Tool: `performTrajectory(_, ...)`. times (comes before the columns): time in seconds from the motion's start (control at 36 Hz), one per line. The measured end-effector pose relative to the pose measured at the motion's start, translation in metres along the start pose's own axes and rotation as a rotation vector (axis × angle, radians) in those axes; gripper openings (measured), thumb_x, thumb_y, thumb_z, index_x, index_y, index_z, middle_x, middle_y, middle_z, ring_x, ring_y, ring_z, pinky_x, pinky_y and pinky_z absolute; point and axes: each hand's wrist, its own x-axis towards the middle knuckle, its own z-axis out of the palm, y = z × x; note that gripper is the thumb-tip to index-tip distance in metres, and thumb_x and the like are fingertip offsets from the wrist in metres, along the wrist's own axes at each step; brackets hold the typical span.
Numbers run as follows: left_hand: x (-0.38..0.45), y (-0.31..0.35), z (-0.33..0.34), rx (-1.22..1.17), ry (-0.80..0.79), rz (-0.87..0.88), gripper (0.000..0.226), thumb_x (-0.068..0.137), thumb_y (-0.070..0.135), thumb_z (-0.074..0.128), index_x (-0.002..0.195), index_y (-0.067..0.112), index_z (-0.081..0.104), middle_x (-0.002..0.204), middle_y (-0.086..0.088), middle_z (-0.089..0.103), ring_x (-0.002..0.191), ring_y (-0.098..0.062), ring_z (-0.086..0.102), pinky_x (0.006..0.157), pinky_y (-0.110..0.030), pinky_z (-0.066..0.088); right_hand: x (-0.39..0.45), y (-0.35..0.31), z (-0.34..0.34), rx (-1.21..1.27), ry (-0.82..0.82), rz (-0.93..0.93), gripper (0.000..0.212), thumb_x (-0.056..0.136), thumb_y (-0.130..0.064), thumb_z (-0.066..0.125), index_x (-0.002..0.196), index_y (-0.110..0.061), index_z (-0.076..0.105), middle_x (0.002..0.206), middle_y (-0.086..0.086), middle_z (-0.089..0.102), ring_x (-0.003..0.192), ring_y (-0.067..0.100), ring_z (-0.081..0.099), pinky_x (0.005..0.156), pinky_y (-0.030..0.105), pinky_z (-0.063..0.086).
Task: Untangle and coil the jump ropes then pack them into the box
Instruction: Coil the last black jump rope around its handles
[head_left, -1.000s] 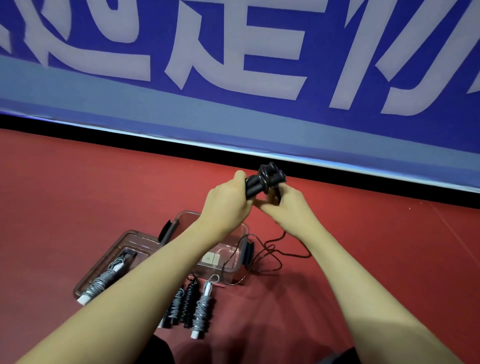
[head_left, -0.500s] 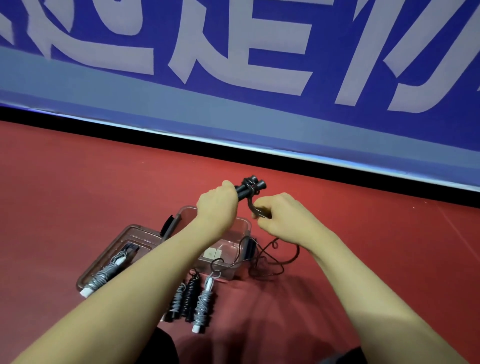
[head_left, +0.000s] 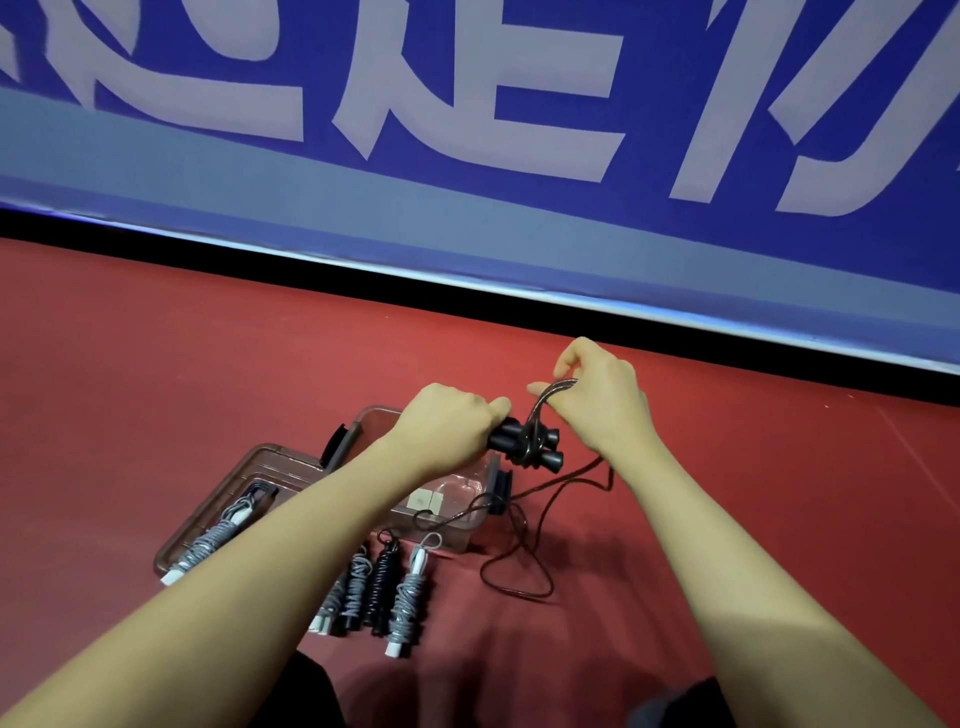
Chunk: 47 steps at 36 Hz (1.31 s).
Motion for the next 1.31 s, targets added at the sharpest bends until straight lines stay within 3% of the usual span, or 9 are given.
performTrajectory(0.11,-0.006,-0.007,-0.001,-0.11,0.236,0.187,0.011,0.067,0.023,0.048,0.065,0.015,0.055,0.044,0.003,0.048,0.03,-0.02,0.042,0.043,-0.013,0.004,-0.002,0.005,-0.002,-0.074,-0.056,-0.012,0.035,0.08,-0.052,0.067,0.082,-0.021,0.051,0.071,-0.011,0.053,0.076,0.02,0.052,0.067,0.03,0.033)
performTrajectory(0.22,-0.004,-0.006,-0.001,-0.244,0.431,0.303,0.012,0.07,0.026,0.043,0.079,0.017,0.044,0.049,0.003,0.051,0.035,-0.021,0.045,0.038,-0.018,0.03,-0.004,0.004,-0.001,-0.085,-0.096,-0.055,0.04,0.08,-0.058,0.063,0.079,-0.019,0.053,0.069,-0.008,0.054,0.075,0.02,0.051,0.066,0.03,0.033)
performTrajectory(0.33,-0.004,0.0,-0.014,-0.361,0.527,0.241,0.016,0.068,0.022,0.043,0.082,0.02,0.035,0.05,0.002,0.052,0.038,-0.021,0.047,0.037,-0.017,0.028,-0.006,0.003,-0.001,-0.029,-0.102,-0.071,0.037,0.086,-0.05,0.06,0.074,-0.016,0.05,0.063,-0.005,0.05,0.071,0.024,0.046,0.064,0.031,0.034)
performTrajectory(0.44,-0.001,0.007,-0.028,-0.455,0.467,-0.039,0.012,0.074,0.02,0.047,0.08,0.01,0.047,0.058,-0.007,0.059,0.049,-0.031,0.057,0.044,-0.024,0.028,-0.006,0.002,0.0,-0.076,-0.118,-0.111,0.017,0.084,-0.019,0.057,0.073,-0.02,0.043,0.081,0.007,0.061,0.082,0.035,0.054,0.064,0.033,0.035)
performTrajectory(0.53,0.003,0.008,-0.034,-0.644,0.333,-0.319,0.019,0.086,0.012,0.055,0.089,0.014,0.036,0.084,-0.017,0.064,0.079,-0.043,0.057,0.058,-0.033,0.027,-0.007,-0.002,0.004,-0.025,-0.086,-0.142,0.016,0.089,-0.036,0.057,0.083,-0.022,0.052,0.077,0.004,0.059,0.083,0.034,0.057,0.064,0.03,0.034)
performTrajectory(0.67,0.013,0.007,-0.033,-0.721,0.275,-0.562,0.013,0.093,0.017,0.048,0.091,0.012,0.037,0.087,-0.016,0.063,0.08,-0.04,0.056,0.06,-0.035,0.031,-0.007,-0.007,0.016,0.067,-0.163,-0.161,0.03,0.087,-0.039,0.06,0.07,-0.02,0.045,0.067,-0.005,0.053,0.07,0.025,0.053,0.064,0.034,0.04)
performTrajectory(0.86,0.018,0.007,-0.026,-0.6,0.152,-0.673,0.007,0.095,0.013,0.044,0.098,0.007,0.041,0.094,-0.015,0.062,0.072,-0.03,0.046,0.062,-0.033,0.033,-0.011,-0.014,0.019,0.178,-0.305,-0.158,0.033,0.082,-0.02,0.07,0.063,-0.016,0.044,0.053,-0.002,0.046,0.041,0.018,0.05,0.043,0.023,0.039)
performTrajectory(1.11,0.015,0.0,-0.019,-0.319,-0.016,-0.666,0.016,0.091,0.003,0.044,0.107,0.005,0.042,0.099,-0.012,0.064,0.083,-0.033,0.06,0.061,-0.035,0.037,-0.014,-0.016,0.011,0.216,-0.39,-0.211,0.005,0.084,-0.002,0.062,0.08,-0.005,0.061,0.054,0.001,0.052,0.049,0.03,0.064,0.043,0.027,0.049)
performTrajectory(1.31,0.009,0.0,-0.009,-0.195,-0.083,-0.555,0.014,0.094,0.006,0.04,0.107,0.007,0.043,0.099,-0.009,0.064,0.082,-0.033,0.061,0.059,-0.032,0.033,-0.014,-0.013,0.012,-0.271,0.001,-0.558,0.031,0.08,-0.001,0.055,0.099,-0.021,0.072,0.09,0.002,0.068,0.078,0.032,0.064,0.058,0.033,0.048)
